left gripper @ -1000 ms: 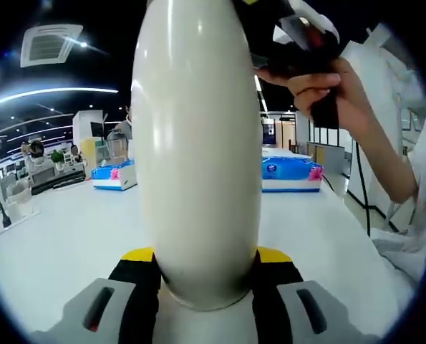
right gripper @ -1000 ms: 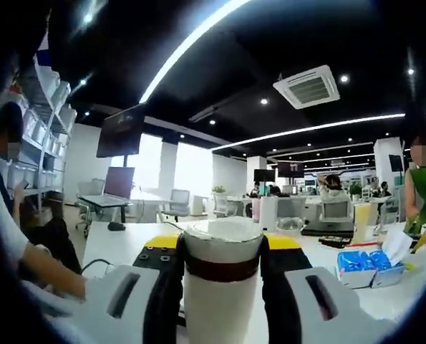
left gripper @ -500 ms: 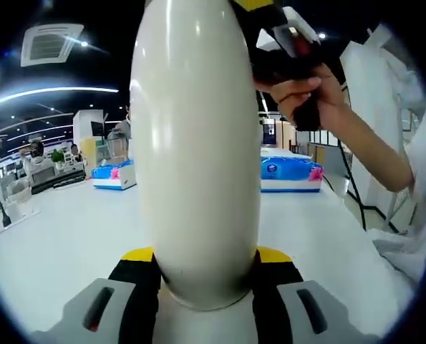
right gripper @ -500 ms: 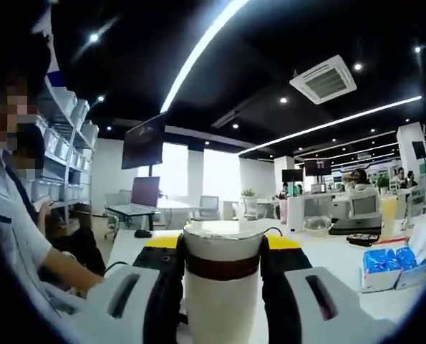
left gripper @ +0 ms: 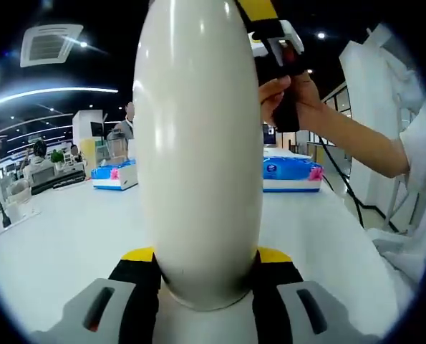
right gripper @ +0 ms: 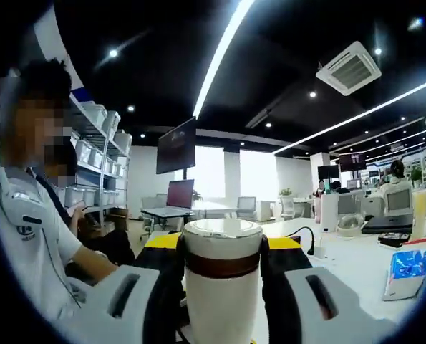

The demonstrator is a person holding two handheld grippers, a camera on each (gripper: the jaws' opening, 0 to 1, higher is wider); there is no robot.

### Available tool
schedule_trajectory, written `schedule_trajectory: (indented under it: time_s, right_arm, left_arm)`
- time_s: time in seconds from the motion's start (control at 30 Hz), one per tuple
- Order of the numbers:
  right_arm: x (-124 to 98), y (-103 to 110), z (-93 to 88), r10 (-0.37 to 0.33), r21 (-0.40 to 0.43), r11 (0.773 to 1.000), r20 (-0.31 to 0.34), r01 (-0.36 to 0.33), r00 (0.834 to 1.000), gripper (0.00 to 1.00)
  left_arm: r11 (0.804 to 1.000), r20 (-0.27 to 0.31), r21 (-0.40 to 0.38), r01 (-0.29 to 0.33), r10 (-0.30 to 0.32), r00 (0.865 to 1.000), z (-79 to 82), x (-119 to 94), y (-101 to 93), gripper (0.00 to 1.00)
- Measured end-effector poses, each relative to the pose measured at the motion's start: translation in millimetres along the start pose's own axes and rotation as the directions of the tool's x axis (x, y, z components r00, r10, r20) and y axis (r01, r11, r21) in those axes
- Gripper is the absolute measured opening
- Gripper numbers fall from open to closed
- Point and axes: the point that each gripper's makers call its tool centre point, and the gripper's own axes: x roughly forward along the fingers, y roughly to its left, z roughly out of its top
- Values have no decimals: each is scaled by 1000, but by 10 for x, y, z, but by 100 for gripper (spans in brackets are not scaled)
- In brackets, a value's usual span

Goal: Grasp the water cup twist off the cup lid place the cup lid on the table

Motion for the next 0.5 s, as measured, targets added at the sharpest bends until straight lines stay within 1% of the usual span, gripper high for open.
schedule_trajectory:
  time_s: [0.13,0.23,0.27,0.33,0.4,0.43,0.5]
  right_arm:
    - [23,47,-9,14,-2,1000,-9,-14,1000,44]
    - [21,46,-15,5,-10,1000,-17,-5,1000,45]
    - [17,25,-41,-14,-59,998,-41,11,999,45]
    - [30,35,-35,-39,-113,993,-55,33,998,45]
    - [32,60,-53,-52,-134,990,-77,41,996,47]
    - [32,49,-64,-86,-170,983,-106,67,991,47]
    - [25,29,-64,-113,-185,979,-132,87,985,47]
  left_arm:
    - [1000,0,0,0,0,1000,1,0,0,51]
    - [1000,0,0,1,-1,1000,0,-1,-7,51]
    - [1000,0,0,0,0,1000,1,1,5,51]
    - [1000,-1,-1,1,-1,1000,0,2,7,51]
    - [1000,-2,-1,1,-1,1000,0,1,5,51]
    - [1000,-2,0,2,-2,1000,1,1,2,51]
    - [1000,-3,0,2,-2,1000,1,-2,-2,51]
